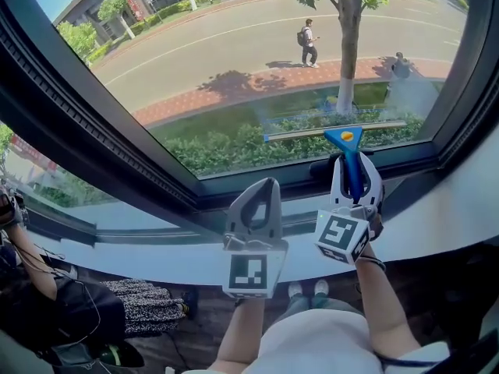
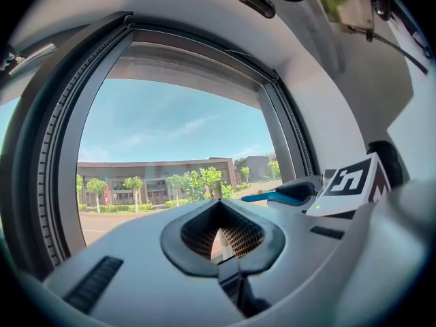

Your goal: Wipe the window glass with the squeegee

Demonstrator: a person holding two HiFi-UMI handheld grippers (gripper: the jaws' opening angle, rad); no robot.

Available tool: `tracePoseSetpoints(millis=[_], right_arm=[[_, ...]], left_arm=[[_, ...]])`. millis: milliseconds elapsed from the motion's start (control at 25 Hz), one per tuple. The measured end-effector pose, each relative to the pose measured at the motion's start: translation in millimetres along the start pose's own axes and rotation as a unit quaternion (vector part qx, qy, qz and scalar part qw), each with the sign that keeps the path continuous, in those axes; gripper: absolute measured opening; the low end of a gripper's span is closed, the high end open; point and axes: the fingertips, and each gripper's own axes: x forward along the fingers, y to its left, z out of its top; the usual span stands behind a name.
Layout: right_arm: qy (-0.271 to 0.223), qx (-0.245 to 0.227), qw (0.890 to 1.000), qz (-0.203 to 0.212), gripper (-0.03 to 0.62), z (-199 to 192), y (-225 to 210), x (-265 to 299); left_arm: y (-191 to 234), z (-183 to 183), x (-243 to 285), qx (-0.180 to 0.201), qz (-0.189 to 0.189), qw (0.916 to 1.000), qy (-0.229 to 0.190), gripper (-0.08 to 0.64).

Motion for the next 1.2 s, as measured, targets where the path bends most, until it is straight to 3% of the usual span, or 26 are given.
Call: tracePoseSetpoints(millis=[320,680,920,1080,1200], right_arm=[[0.031,0.0,0.999,0.021,0.149,-12,2,-3],[0.065,0.0,0.997,0.044,0.149,-48,26,-1],[0.065,-0.008,0.997,0.045,0.149,-46,25,2],[0.062,-0.012,0.997,0.043,0.149,-55,29,0],[0.056,-0.007,0.998,0.034,0.149,-59,27,-7]], left_arm=[[-1,9,-1,0.011,-0.002,0.9998,0.017,0.002],[1,-7,-3,0.008,0.001,0.9997,0.023,0.002],[3,-2,-2,0.003,0.009,0.9997,0.023,0.002],[3,-18,-6,0.032,0.008,0.9988,0.037,0.002],[4,-19,-10,0.025,0.018,0.999,0.031,0.002]])
